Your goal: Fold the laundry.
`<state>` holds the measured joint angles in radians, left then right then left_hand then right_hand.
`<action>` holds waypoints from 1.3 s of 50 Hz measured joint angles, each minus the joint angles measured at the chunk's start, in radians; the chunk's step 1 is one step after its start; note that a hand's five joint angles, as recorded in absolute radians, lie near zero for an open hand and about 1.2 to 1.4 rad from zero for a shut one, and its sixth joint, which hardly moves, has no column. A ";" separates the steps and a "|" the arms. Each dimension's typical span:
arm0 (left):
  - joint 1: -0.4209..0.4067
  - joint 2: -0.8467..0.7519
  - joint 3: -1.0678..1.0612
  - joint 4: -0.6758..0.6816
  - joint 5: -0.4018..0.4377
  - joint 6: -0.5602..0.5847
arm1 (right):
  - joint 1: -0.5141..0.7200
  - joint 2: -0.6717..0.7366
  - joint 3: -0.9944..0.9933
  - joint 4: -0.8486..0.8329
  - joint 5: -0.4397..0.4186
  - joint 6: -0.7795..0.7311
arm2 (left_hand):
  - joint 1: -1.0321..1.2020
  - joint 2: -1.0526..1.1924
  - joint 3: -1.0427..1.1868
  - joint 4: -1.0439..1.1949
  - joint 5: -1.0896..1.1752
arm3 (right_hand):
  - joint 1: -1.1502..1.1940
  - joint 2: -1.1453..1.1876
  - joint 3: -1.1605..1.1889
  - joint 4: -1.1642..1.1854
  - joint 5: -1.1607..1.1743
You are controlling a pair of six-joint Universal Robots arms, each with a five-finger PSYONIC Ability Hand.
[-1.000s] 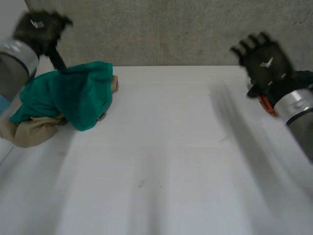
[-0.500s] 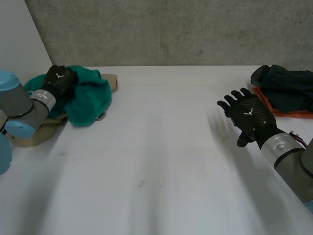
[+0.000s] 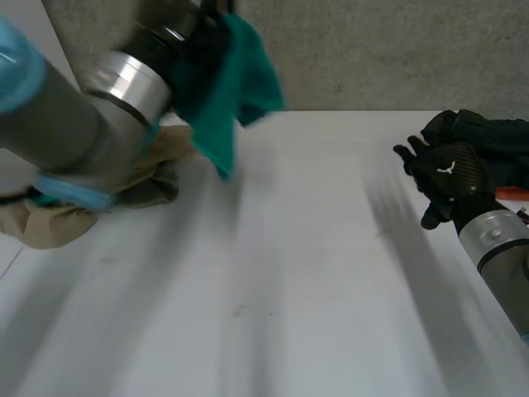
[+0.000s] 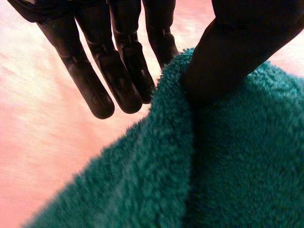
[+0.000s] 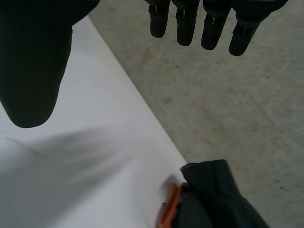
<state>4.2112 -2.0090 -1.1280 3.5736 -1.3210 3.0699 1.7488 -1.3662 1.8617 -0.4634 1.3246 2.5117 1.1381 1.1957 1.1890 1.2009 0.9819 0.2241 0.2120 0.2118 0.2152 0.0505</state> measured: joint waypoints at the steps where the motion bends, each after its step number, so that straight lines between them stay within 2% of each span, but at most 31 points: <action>1: -0.028 -0.022 -0.005 -0.003 0.000 -0.007 | 0.000 -0.006 0.000 0.000 0.007 0.004 | 0.000 0.000 0.000 0.000 0.000 | 0.000 0.000 0.000 0.000 0.000; 6: -0.140 -0.165 -0.002 -0.024 -0.003 -0.021 | -0.001 -0.021 0.002 0.000 0.034 0.033 | -0.009 -0.017 -0.009 -0.012 -0.008 | 0.000 0.000 0.000 -0.001 0.000; 7: -0.160 -0.200 0.005 -0.032 -0.002 -0.022 | -0.001 -0.022 0.002 0.000 0.038 0.044 | -0.147 -0.162 -0.158 -0.144 -0.127 | 0.000 0.000 0.000 0.000 0.000; 8: -0.173 -0.225 0.009 -0.040 -0.001 -0.023 | -0.001 -0.022 0.001 0.000 0.042 0.053 | -0.193 -0.203 -0.178 -0.185 -0.167 | 0.000 0.000 0.000 0.000 -0.002; 9: -0.186 -0.249 0.015 -0.049 0.000 -0.023 | -0.002 -0.022 0.001 0.000 0.044 0.061 | -0.513 -0.483 -0.454 -0.465 -0.444 | 0.000 0.000 0.000 0.000 0.000; 10: -0.199 -0.270 0.020 -0.059 0.002 -0.023 | -0.002 -0.021 0.000 0.000 0.045 0.069 | -0.684 -0.654 -0.643 -0.637 -0.613 | 0.000 0.000 0.000 0.000 0.000; 11: -0.205 -0.281 0.023 -0.065 0.003 -0.023 | -0.002 -0.021 0.000 0.000 0.047 0.075 | -0.719 -0.692 -0.662 -0.678 -0.651 | 0.000 0.000 0.000 0.000 0.000; 12: -0.214 -0.294 0.027 -0.076 0.005 -0.022 | -0.002 -0.020 -0.001 0.001 0.048 0.082 | -0.837 -0.836 -0.824 -0.847 -0.810 | 0.000 0.000 0.000 0.000 0.000; 13: -0.220 -0.301 0.029 -0.086 0.007 -0.021 | -0.002 -0.019 -0.001 0.001 0.048 0.088 | -0.863 -0.883 -0.874 -0.897 -0.859 | 0.000 0.000 0.000 0.000 0.000; 17: -0.219 -0.277 0.026 -0.114 0.008 -0.015 | 0.000 -0.017 -0.002 0.018 0.048 0.100 | -0.863 -0.903 -0.897 -0.918 -0.885 | 0.000 0.000 0.000 0.000 0.000; 23: -0.123 -0.123 -0.042 -0.177 0.004 0.018 | 0.006 -0.017 -0.021 0.132 0.046 0.114 | -0.863 -0.903 -0.897 -0.918 -0.885 | 0.000 0.000 0.000 -0.001 0.000; 30: 0.031 0.042 -0.195 -0.288 0.001 0.132 | 0.022 -0.020 -0.069 0.373 0.045 0.149 | -0.858 -0.899 -0.894 -0.914 -0.878 | 0.000 0.000 0.000 0.000 0.000; 35: 0.131 0.076 -0.341 -0.335 0.002 0.287 | 0.047 -0.036 -0.093 0.577 0.043 0.161 | -0.777 -0.840 -0.835 -0.844 -0.795 | 0.000 0.000 0.000 0.000 0.000; 40: 0.230 0.070 -0.456 -0.333 0.008 0.458 | 0.070 -0.054 -0.067 0.658 0.040 0.161 | -0.771 -0.827 -0.822 -0.830 -0.779 | 0.017 0.032 0.034 0.030 0.029; 44: 0.301 0.048 -0.499 -0.319 0.012 0.573 | 0.087 -0.058 -0.018 0.621 0.039 0.161 | -0.771 -0.827 -0.822 -0.830 -0.779 | 0.093 0.107 0.110 0.106 0.102; 50: 0.389 -0.040 -0.497 -0.290 0.017 0.698 | 0.122 -0.054 0.089 0.451 0.042 0.178 | -0.729 -0.788 -0.780 -0.792 -0.742 | 0.100 0.107 0.117 0.114 0.118; 53: 0.409 -0.074 -0.479 -0.283 0.018 0.716 | 0.145 -0.045 0.120 0.384 0.050 0.198 | -0.722 -0.779 -0.770 -0.781 -0.732 | 0.110 0.116 0.128 0.125 0.125; 59: 0.431 -0.119 -0.442 -0.277 0.018 0.720 | 0.199 0.007 0.148 0.289 0.094 0.248 | -0.569 -0.637 -0.634 -0.641 -0.598 | 0.151 0.143 0.163 0.159 0.161; 60: 0.435 -0.130 -0.434 -0.278 0.019 0.719 | 0.214 0.027 0.150 0.270 0.111 0.258 | -0.468 -0.544 -0.539 -0.547 -0.507 | 0.170 0.163 0.180 0.177 0.178; 65: 0.438 -0.145 -0.428 -0.278 0.018 0.715 | 0.241 0.067 0.155 0.228 0.138 0.267 | -0.380 -0.447 -0.441 -0.453 -0.414 | 0.234 0.244 0.245 0.244 0.240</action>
<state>4.6492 -2.1543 -1.5557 3.2955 -1.3028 3.7850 1.9900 -1.2993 2.0171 -0.2353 1.4630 2.7782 0.7585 0.7486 0.7481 0.7482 0.5674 0.4585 0.4557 0.4566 0.4591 0.2900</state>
